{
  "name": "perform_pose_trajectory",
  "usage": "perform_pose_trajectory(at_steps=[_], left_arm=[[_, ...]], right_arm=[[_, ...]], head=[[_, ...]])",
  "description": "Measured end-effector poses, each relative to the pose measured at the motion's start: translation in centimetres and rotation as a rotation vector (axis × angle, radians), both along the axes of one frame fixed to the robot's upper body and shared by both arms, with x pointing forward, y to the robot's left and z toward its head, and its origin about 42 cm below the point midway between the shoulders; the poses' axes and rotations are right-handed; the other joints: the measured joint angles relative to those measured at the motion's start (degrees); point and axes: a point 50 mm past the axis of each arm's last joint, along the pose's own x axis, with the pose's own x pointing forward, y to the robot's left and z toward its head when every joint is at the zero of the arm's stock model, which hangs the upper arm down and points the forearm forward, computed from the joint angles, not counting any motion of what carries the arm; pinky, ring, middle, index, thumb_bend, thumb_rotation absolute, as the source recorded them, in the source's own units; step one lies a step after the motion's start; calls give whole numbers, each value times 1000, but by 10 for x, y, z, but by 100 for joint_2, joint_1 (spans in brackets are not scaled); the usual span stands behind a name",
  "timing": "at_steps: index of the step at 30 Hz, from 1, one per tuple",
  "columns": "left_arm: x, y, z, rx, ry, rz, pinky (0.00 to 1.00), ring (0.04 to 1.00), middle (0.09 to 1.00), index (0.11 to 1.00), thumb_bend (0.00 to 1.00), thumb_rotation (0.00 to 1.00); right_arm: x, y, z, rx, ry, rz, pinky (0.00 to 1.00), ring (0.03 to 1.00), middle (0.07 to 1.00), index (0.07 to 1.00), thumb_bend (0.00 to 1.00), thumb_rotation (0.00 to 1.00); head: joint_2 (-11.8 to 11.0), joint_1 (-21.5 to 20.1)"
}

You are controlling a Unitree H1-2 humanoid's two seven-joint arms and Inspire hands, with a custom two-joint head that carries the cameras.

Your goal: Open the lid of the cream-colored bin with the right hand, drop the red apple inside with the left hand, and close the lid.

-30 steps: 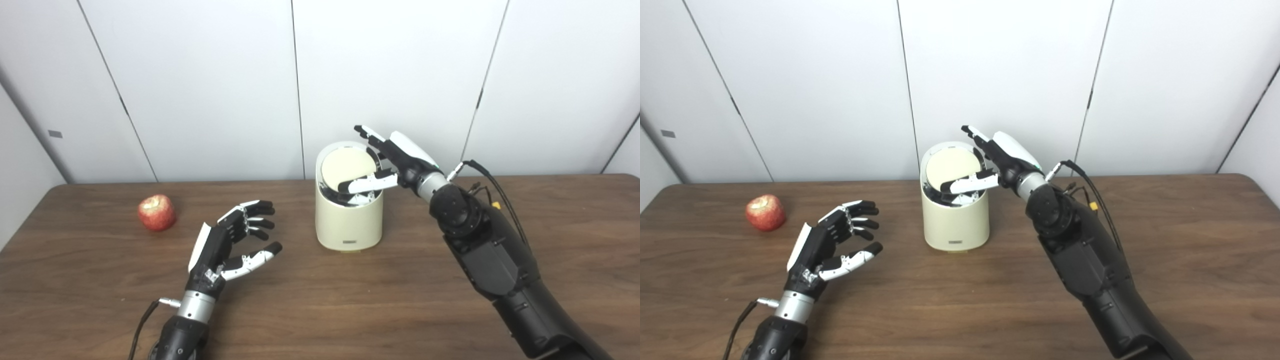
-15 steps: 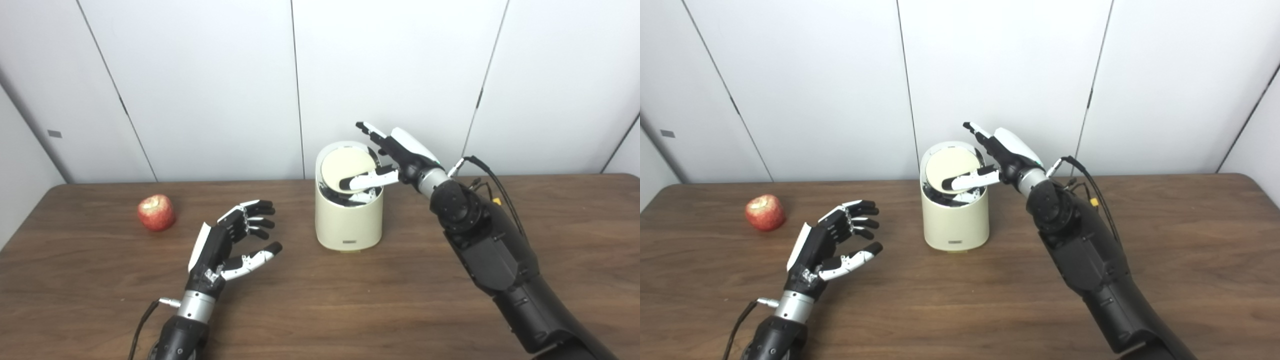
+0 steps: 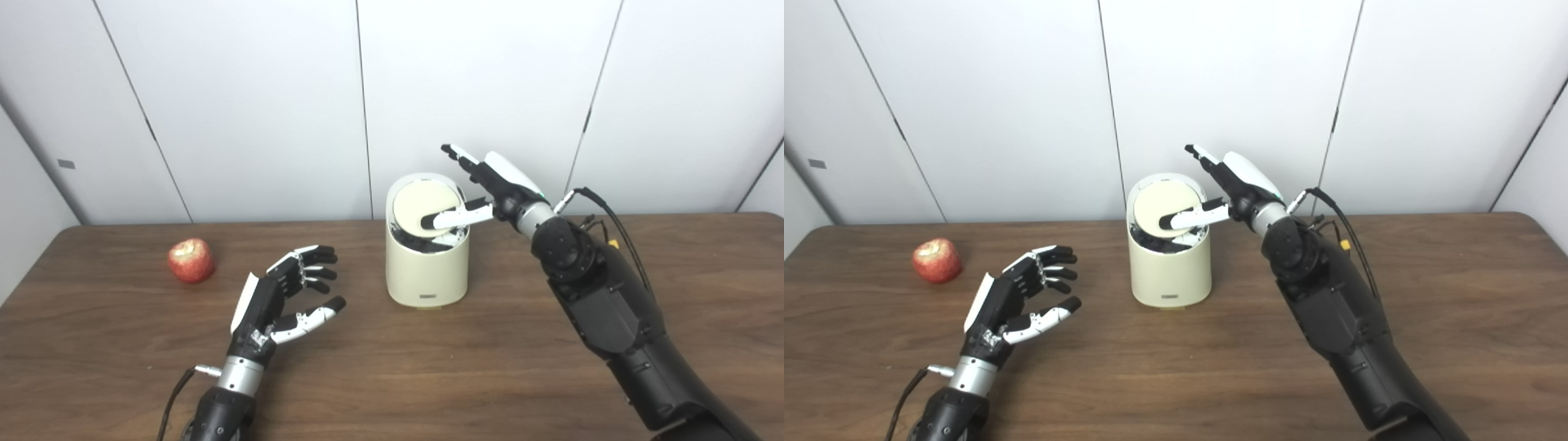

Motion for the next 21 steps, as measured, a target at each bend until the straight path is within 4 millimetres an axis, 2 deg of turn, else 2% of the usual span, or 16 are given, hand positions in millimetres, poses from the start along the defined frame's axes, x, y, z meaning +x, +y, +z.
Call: perform_pose_trajectory(at_steps=[11,21], left_arm=[[-2,-1,0,-1,5,0,569,655,733,755,620,63],[-3,-2,0,1,18,-4,549,648,735,759,626,100]], right_arm=[[0,-3,0,-17,-2,-3,894,961,964,962,834,425],[1,0,2,-48,-20,8,854,935,948,951,875,392]], head=[[53,9],[97,53]])
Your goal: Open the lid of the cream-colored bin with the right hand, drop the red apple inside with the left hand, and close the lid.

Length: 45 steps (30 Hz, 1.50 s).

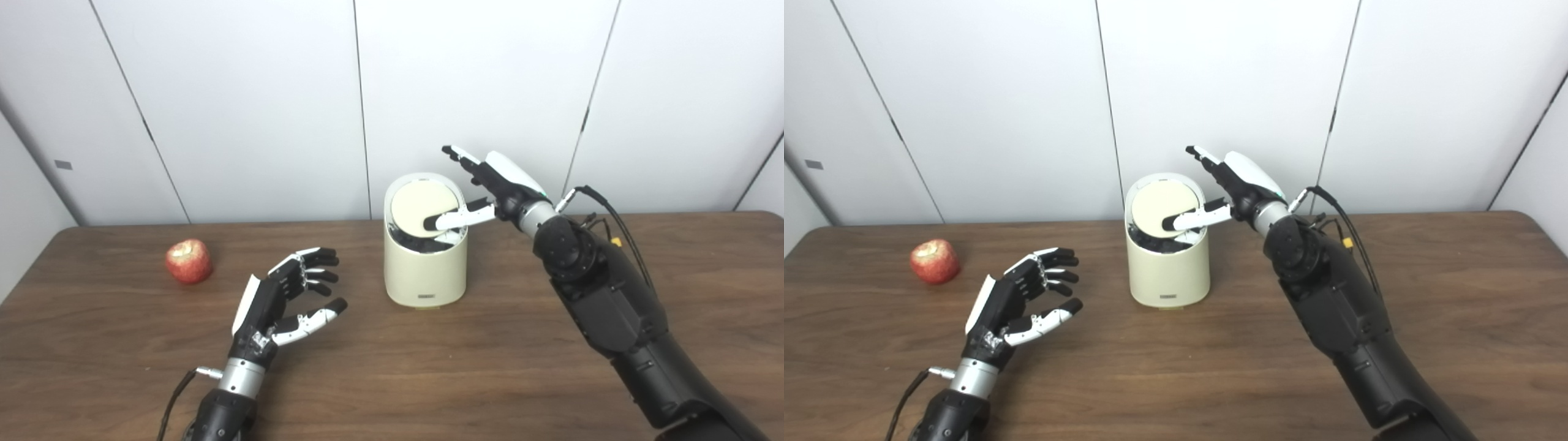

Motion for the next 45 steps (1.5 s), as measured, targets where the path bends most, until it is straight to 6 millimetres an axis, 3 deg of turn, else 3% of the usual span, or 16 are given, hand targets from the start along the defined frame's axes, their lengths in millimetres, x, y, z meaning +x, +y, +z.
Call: perform_pose_trajectory(at_steps=[9,22,27,36,40,45], left_arm=[[-2,-2,0,16,3,1,551,641,731,759,618,90],[-3,-3,-1,13,6,-1,550,644,734,758,622,99],[-3,-3,-1,13,6,-3,549,646,736,757,625,99],[-3,-3,0,13,5,-3,555,645,738,758,622,98],[-2,-5,0,11,4,-6,549,645,738,758,621,87],[0,-6,0,9,6,-7,559,647,731,757,621,90]], right_arm=[[0,6,3,-45,-28,8,817,931,951,949,881,368],[-4,25,29,-210,-59,-31,796,911,939,920,886,239],[-5,28,32,-237,-40,-39,790,903,934,915,894,245],[-5,26,33,-235,-34,-48,755,898,934,914,887,250],[-7,19,30,-176,-32,-39,802,914,941,931,858,288],[-15,6,19,-69,-40,-42,746,877,916,911,869,294]], head=[[26,18],[88,26],[88,26],[62,9],[44,-9],[-9,-26]])
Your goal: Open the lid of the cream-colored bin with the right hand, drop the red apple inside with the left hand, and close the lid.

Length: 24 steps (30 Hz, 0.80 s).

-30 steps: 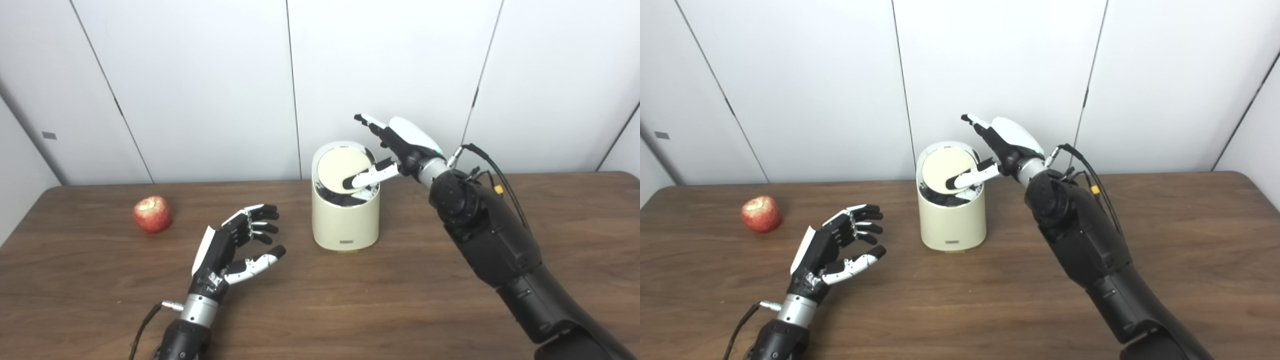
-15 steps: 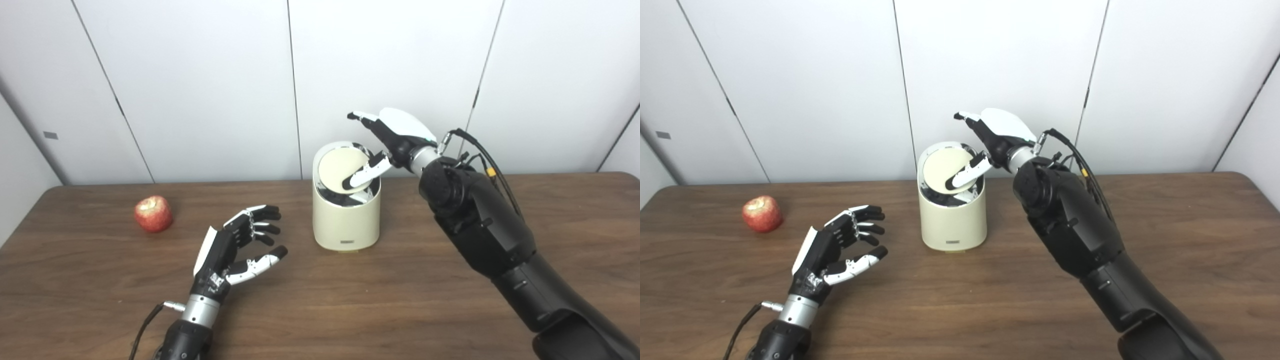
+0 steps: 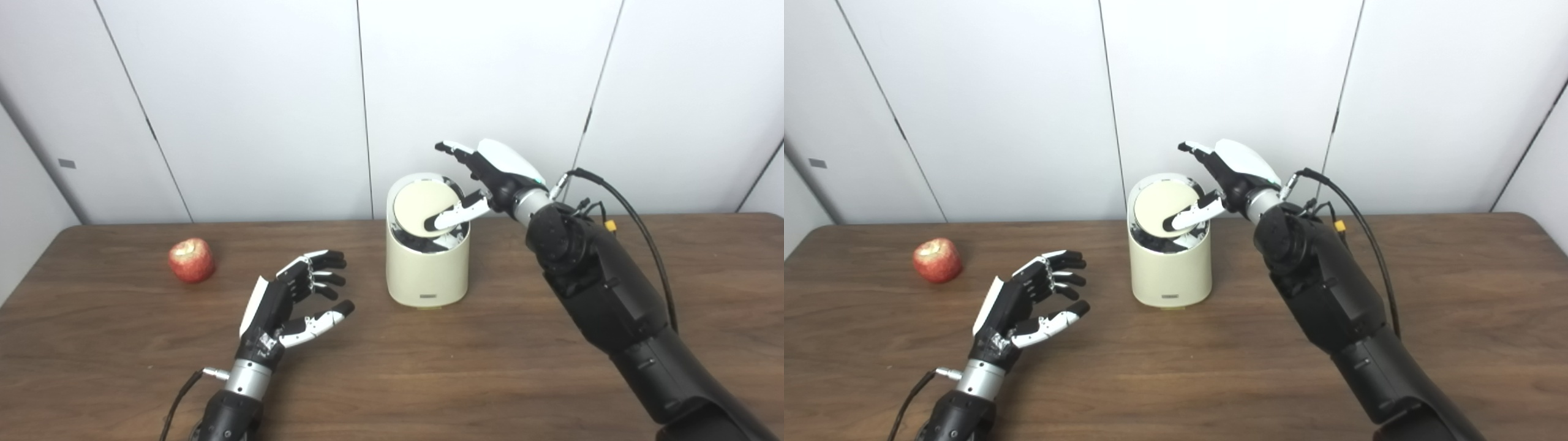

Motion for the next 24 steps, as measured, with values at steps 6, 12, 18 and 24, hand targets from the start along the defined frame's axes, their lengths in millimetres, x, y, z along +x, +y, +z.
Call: perform_pose_trajectory(at_steps=[6,12,18,24], left_arm=[[3,-1,0,-3,0,-1,573,651,727,761,623,81],[5,-2,0,-11,2,-4,575,655,729,763,631,86],[5,-2,0,-13,3,-3,571,656,734,765,623,94],[5,-1,0,-13,2,-1,565,650,732,764,618,68]], right_arm=[[-7,-11,13,108,-27,3,769,897,945,931,806,297],[-13,-16,22,157,-53,8,716,862,924,921,789,288],[-25,-38,-4,241,-29,-16,712,856,895,895,801,255],[-49,-65,-28,359,-56,20,771,872,886,893,808,288]], head=[[-18,0],[-18,17],[-9,26],[-18,0]])
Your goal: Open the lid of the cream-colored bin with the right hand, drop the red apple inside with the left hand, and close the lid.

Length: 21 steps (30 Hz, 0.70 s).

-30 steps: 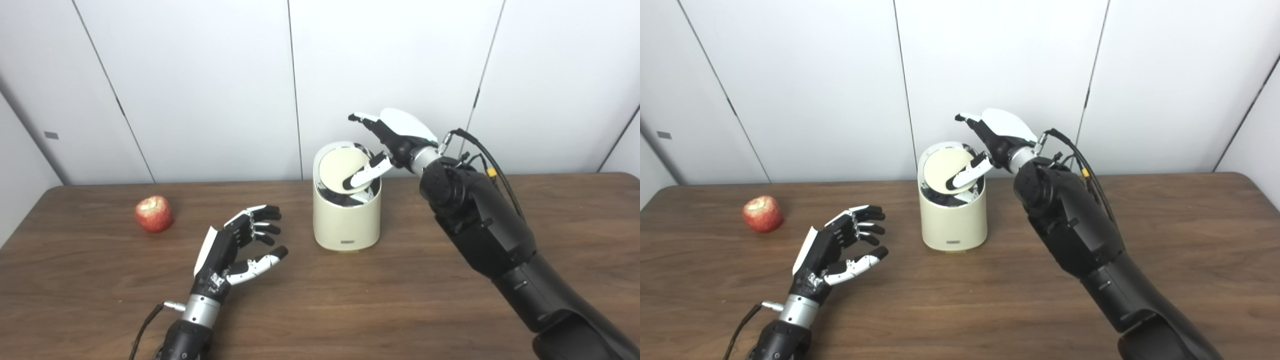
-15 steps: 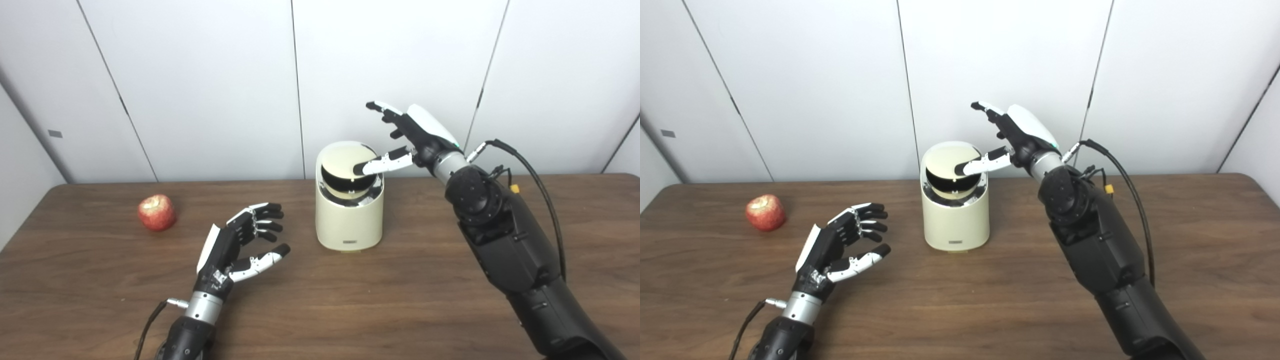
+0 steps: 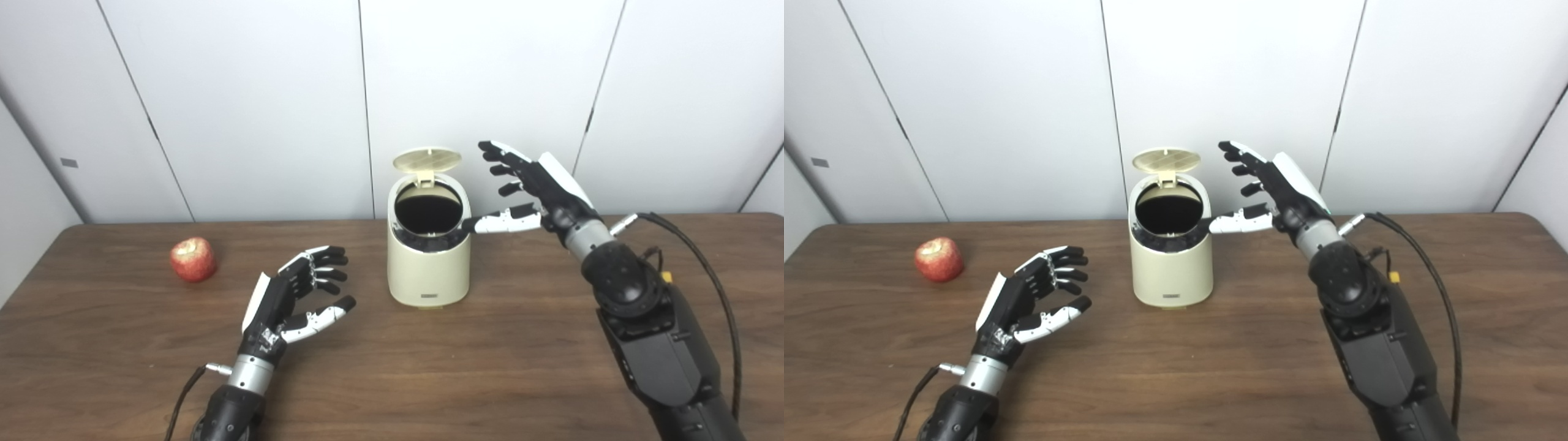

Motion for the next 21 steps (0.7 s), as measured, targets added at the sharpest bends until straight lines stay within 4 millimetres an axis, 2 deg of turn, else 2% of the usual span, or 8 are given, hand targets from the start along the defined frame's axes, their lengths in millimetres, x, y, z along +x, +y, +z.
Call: perform_pose_trajectory(at_steps=[2,6,12,16,21], left_arm=[[1,0,0,-2,0,0,564,651,733,763,619,64],[1,0,0,-4,3,-1,566,650,733,763,618,55],[2,0,0,-6,2,-2,571,652,732,764,618,55],[2,1,0,-3,2,-2,563,651,728,761,629,85],[2,2,0,-5,1,4,579,656,734,792,623,51]], right_arm=[[-5,-10,-7,39,-8,16,795,895,895,890,824,286],[-14,-24,-15,115,-8,35,738,890,948,915,803,295],[-35,-33,-38,176,42,50,831,901,947,938,820,320],[-45,-40,-53,187,69,46,812,900,946,953,808,290],[-52,-42,-62,188,69,49,788,895,939,951,818,304]], head=[[-9,0],[-17,-9],[-35,-18],[-44,-9],[-70,44]])
